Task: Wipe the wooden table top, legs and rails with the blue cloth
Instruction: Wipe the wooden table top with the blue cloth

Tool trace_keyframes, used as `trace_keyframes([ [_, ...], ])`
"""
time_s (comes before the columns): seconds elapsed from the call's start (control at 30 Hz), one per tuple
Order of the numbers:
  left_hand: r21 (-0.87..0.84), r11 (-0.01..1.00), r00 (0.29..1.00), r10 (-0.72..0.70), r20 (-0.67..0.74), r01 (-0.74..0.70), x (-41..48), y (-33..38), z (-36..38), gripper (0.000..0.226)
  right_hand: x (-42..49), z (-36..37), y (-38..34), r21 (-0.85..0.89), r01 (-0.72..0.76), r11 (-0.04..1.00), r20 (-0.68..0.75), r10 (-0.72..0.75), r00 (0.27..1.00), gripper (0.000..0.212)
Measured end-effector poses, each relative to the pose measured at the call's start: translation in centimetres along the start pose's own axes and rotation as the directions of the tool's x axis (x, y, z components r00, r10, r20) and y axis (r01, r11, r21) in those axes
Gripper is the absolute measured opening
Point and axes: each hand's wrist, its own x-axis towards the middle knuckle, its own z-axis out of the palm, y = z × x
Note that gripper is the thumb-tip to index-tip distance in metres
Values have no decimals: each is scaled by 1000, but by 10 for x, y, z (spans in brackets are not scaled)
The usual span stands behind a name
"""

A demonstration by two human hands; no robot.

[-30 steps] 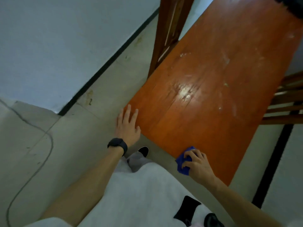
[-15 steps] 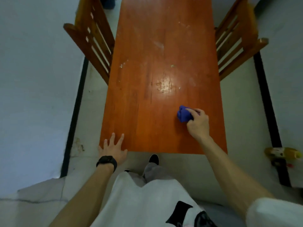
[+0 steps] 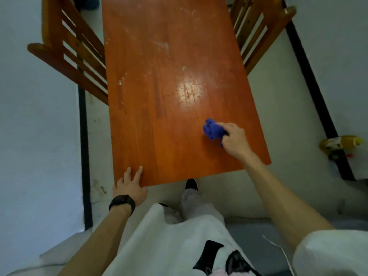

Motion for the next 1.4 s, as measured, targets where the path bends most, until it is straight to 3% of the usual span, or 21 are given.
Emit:
trace_keyframes([
  [0.1,-4,1000,1000,-11,8,11,0,3,2,80,8,-28,52,-191,-109,976,-72,97,993,67],
  [0.2,25,1000,999,-11,32,10,-4,2,3,84,-54,-2,88,-206,-151,967,-82,136,987,56],
  [0.23,47,999,1000,-8,26,7,-4,3,1,84,-82,7,94,-171,-148,974,-32,145,989,49],
  [0.3,42,999,999,-11,34,10,-3,5,-2,83,-129,20,101,-134,-164,977,221,191,957,30],
  [0.33,31,999,998,-15,53,13,-4,7,-4,83,-142,27,107,-106,-166,980,319,192,928,30],
  [0.37,18,1000,998,-19,60,18,-5,9,-3,82,-147,30,107,-53,-168,984,322,176,930,37],
  [0.47,7,1000,999,-12,46,11,-4,10,-5,78,-120,23,90,151,-185,971,-9,189,982,27],
  [0.53,0,1000,999,-3,44,3,-6,7,-4,76,-81,7,74,123,-145,982,-267,174,948,44],
  [0.63,-1,1000,999,7,45,-7,-7,2,-4,72,-39,2,49,58,-226,973,-301,232,925,54],
  [0.7,-9,999,999,37,11,-37,-6,-3,-6,69,-45,36,29,-50,-335,941,-290,307,906,54],
  [0.77,-59,994,994,83,-75,-88,-3,-10,-8,64,-73,82,-3,-90,-316,944,-294,278,914,53],
  [0.8,-89,990,986,101,-130,-113,-1,-17,-10,62,-88,103,-24,-105,-241,965,-234,211,949,53],
  [0.87,-114,983,969,115,-217,-143,5,-34,-12,61,-109,142,-55,-135,53,989,92,-40,995,53],
  [0.93,-72,983,954,147,-263,-172,12,-56,-13,64,-112,155,-78,37,179,983,423,-177,888,52],
  [0.97,-34,981,950,174,-258,-189,17,-67,-15,66,-103,153,-84,115,162,980,399,-195,896,52],
  [1.0,8,978,952,206,-227,-209,21,-78,-17,67,-89,146,-86,144,115,983,285,-153,946,52],
  [1.07,107,958,952,279,-130,-266,28,-103,-21,68,-59,128,-88,107,-53,993,-38,58,998,50],
  [1.13,175,922,934,355,-32,-344,28,-113,-23,68,-45,115,-83,5,-211,977,-262,205,943,47],
  [1.2,214,891,912,410,0,-401,33,-131,-25,67,-49,141,-109,-60,-313,948,-309,281,909,49],
  [1.3,245,856,885,466,19,-456,47,-142,-29,67,-88,215,-158,-236,-145,961,-294,71,953,61],
  [1.4,242,826,857,513,53,-509,54,-157,-34,68,-125,266,-197,-259,190,947,1,-197,980,61],
])
